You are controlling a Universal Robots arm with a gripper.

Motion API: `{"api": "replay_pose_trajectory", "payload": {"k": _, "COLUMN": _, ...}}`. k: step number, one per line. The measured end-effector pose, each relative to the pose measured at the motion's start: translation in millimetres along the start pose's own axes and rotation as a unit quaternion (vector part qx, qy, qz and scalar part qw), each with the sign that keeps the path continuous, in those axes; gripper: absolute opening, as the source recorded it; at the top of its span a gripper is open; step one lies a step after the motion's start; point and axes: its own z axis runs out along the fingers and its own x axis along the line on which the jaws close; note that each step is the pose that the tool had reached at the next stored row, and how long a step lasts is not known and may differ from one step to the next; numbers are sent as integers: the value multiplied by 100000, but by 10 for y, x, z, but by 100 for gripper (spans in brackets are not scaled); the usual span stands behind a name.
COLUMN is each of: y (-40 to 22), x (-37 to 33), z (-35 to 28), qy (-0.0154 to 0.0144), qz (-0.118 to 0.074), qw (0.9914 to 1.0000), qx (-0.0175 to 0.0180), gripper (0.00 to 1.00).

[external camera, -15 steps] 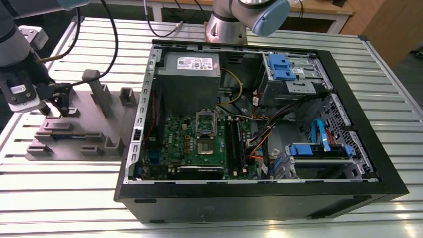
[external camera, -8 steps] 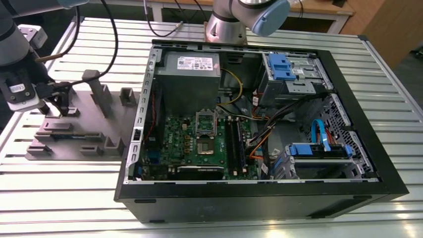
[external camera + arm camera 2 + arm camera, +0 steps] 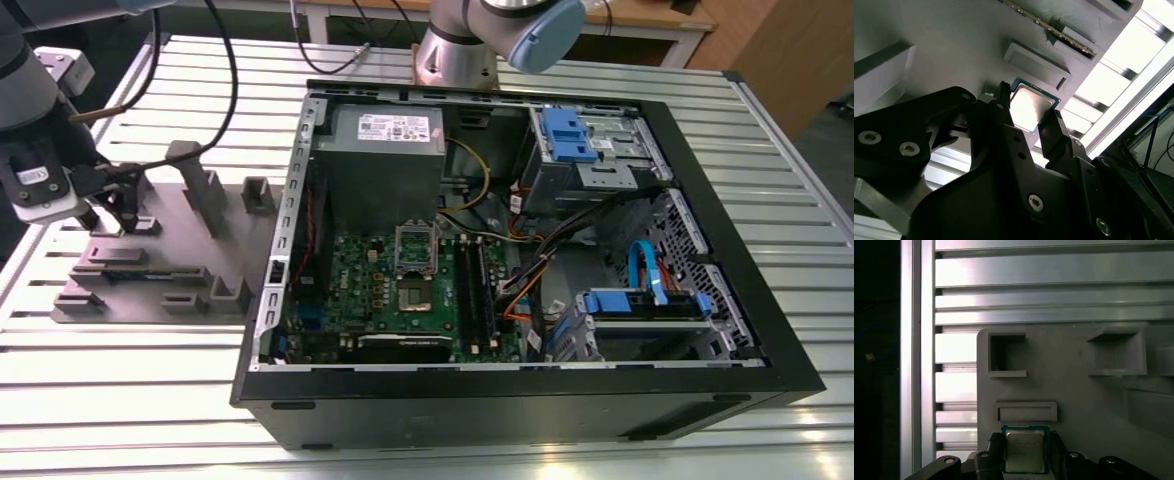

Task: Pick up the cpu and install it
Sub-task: 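Pick up the cpu and move it towards the insertion slot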

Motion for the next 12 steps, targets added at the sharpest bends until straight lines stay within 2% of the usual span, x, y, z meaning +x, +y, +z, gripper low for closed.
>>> {"api": "replay_pose_trajectory", "payload": {"k": 12, "y": 2, "x": 1, "z": -39, "qy": 6, "qz": -1, "qw": 100000, "qx": 4, "gripper": 47}}
